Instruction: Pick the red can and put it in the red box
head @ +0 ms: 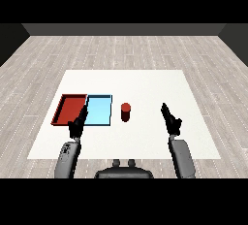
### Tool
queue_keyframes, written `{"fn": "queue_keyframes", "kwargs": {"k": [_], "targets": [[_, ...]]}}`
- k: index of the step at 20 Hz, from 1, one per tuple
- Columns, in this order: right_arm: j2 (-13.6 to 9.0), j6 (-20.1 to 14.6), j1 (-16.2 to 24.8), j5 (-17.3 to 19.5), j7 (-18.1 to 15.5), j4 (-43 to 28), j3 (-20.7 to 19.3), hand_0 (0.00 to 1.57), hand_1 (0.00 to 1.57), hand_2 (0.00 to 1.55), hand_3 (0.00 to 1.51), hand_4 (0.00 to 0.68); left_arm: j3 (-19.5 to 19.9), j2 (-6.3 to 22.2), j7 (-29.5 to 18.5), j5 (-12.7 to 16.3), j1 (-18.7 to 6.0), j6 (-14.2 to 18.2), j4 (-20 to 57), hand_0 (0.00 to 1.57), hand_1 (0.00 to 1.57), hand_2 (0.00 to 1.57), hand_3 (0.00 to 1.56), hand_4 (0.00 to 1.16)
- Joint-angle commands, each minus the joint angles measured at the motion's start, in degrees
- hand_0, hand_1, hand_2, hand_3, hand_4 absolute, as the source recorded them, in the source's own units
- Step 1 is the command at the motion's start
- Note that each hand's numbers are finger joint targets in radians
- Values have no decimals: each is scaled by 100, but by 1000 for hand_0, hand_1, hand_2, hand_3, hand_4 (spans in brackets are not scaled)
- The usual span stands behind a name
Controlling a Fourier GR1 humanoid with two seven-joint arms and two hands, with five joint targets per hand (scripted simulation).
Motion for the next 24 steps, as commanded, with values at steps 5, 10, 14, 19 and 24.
{"fn": "queue_keyframes", "kwargs": {"k": [5,10,14,19,24], "targets": [[92,40,493,77,11,-409,-44,0,0,0,0,0,294,151,36,-111,91,-113,64,0,0,0,0,0],[254,491,549,-601,-1498,-806,-147,0,0,0,0,0,480,-133,-2145,413,7,-302,-474,0,0,0,0,0],[230,695,764,-739,-1897,-710,-237,0,0,0,0,0,561,20,-2706,499,420,-681,-345,0,0,0,0,0],[435,501,903,-339,-1928,-746,76,0,0,0,0,0,651,-125,-2842,449,-260,-546,376,0,0,0,0,0],[290,704,419,-494,-2256,-23,-292,0,0,0,0,0,508,-151,-2757,404,255,-616,-276,0,0,0,0,0]]}}
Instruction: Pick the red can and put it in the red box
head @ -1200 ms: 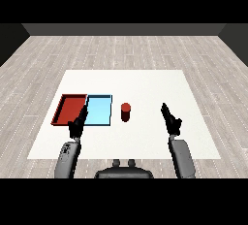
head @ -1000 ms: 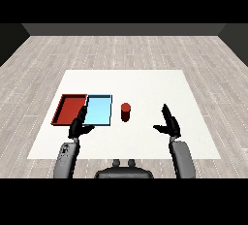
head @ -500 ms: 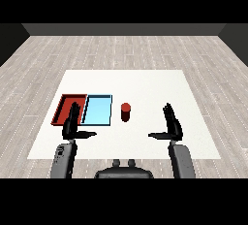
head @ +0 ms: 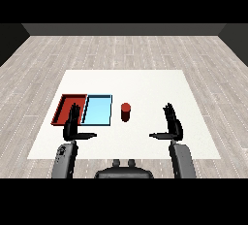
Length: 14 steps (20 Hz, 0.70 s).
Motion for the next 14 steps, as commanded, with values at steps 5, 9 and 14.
{"fn": "queue_keyframes", "kwargs": {"k": [5,9,14], "targets": [[-37,213,-224,-281,290,-12,-106,0,0,0,0,0,-17,17,147,134,458,-165,-689,0,0,0,0,0],[38,122,-313,-298,302,238,-177,0,0,0,0,0,37,-38,325,-40,-248,123,-198,0,0,0,0,0],[328,-118,-182,-45,505,66,247,0,0,0,0,0,-1,-118,-77,-42,121,-2,-143,0,0,0,0,0]]}}
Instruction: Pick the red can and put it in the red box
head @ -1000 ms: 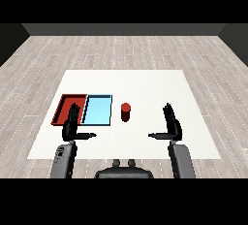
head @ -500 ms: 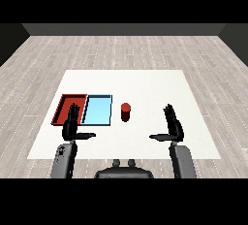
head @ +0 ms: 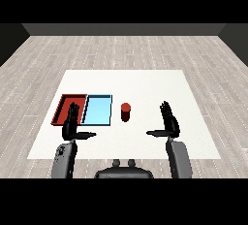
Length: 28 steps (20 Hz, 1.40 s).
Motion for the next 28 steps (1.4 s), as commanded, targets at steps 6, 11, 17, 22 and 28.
{"fn": "queue_keyframes", "kwargs": {"k": [6,11,17,22,28], "targets": [[37,47,-261,-244,400,86,172,0,0,0,0,0,181,92,-210,112,-88,-161,252,0,0,0,0,0],[172,-727,-849,-275,-53,1101,750,0,0,0,0,0,77,-36,-75,33,35,-1,-83,0,0,0,0,0],[173,-630,-1191,-536,-215,1591,701,0,0,0,0,0,120,18,-143,118,77,-169,-88,0,0,0,0,0],[173,-893,-1175,-666,-863,2314,1154,0,0,0,0,0,150,-37,-260,110,40,-154,152,0,0,0,0,0],[173,-1314,-1638,-888,-1157,2813,1497,0,0,0,0,0,155,5,-29,240,252,-247,-336,0,0,0,0,0]]}}
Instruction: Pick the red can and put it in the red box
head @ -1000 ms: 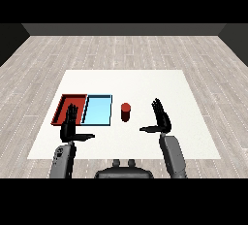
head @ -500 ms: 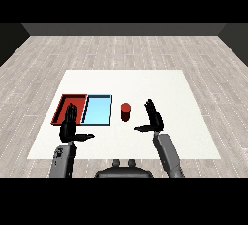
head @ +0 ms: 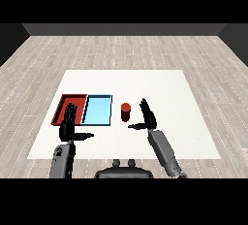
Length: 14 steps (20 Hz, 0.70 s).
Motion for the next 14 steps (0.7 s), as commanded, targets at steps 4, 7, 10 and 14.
{"fn": "queue_keyframes", "kwargs": {"k": [4,7,10,14], "targets": [[1,-109,-683,-232,-674,1282,80,0,0,0,0,0,52,-11,-194,75,210,-110,24,0,0,0,0,0],[1,-616,-617,-699,-995,1416,888,0,0,0,0,0,90,-57,-248,-45,-344,85,538,0,0,0,0,0],[0,-330,-1041,-724,-665,1633,425,0,0,0,0,0,234,120,-192,216,85,-215,165,0,0,0,0,0],[1,-152,-691,-855,-751,1434,433,0,0,0,0,0,-28,-112,-161,30,-98,-39,358,0,0,0,0,0]]}}
